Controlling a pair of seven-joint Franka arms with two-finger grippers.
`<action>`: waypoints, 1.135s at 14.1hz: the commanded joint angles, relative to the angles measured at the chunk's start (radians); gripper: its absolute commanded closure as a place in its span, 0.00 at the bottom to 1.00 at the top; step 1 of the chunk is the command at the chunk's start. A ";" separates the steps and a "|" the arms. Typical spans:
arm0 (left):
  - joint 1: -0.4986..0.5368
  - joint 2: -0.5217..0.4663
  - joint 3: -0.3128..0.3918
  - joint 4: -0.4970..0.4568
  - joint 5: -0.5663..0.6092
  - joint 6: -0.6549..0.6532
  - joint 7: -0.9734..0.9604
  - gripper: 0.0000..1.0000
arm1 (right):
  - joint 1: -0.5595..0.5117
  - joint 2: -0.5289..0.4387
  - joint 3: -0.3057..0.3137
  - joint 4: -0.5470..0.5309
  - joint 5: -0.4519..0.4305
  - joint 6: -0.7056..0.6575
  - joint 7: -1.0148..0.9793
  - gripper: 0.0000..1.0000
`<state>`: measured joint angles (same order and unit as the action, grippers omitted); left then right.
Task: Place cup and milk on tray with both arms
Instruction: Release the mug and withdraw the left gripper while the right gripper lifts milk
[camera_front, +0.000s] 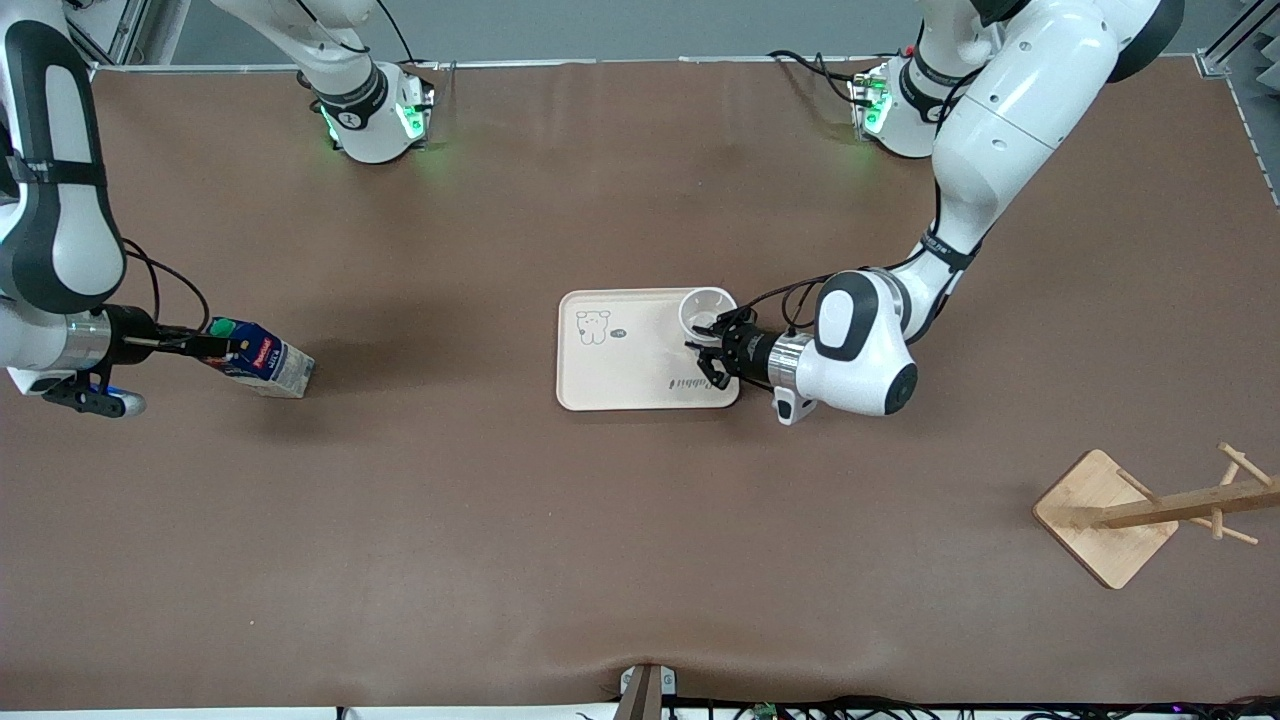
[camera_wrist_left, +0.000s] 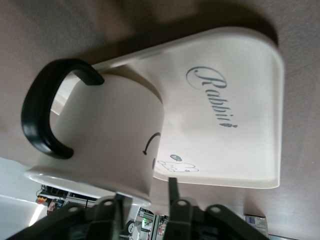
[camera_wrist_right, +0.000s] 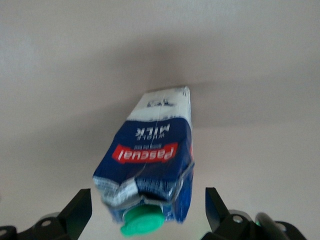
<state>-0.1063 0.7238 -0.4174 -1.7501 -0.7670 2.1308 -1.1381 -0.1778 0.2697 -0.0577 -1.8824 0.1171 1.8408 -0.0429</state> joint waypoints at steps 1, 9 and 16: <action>0.010 -0.033 -0.001 0.006 0.031 -0.002 -0.019 0.00 | -0.005 -0.085 0.012 -0.141 0.015 0.118 0.017 0.00; 0.089 -0.139 -0.001 0.323 0.346 -0.297 -0.100 0.00 | 0.003 -0.087 0.018 -0.026 0.018 -0.099 0.067 1.00; 0.187 -0.260 -0.003 0.357 0.783 -0.331 0.127 0.00 | 0.220 -0.084 0.018 0.225 0.016 -0.333 0.270 1.00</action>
<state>0.0688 0.5225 -0.4167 -1.3821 -0.0955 1.8173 -1.0784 -0.0375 0.1874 -0.0356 -1.7307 0.1278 1.5811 0.1430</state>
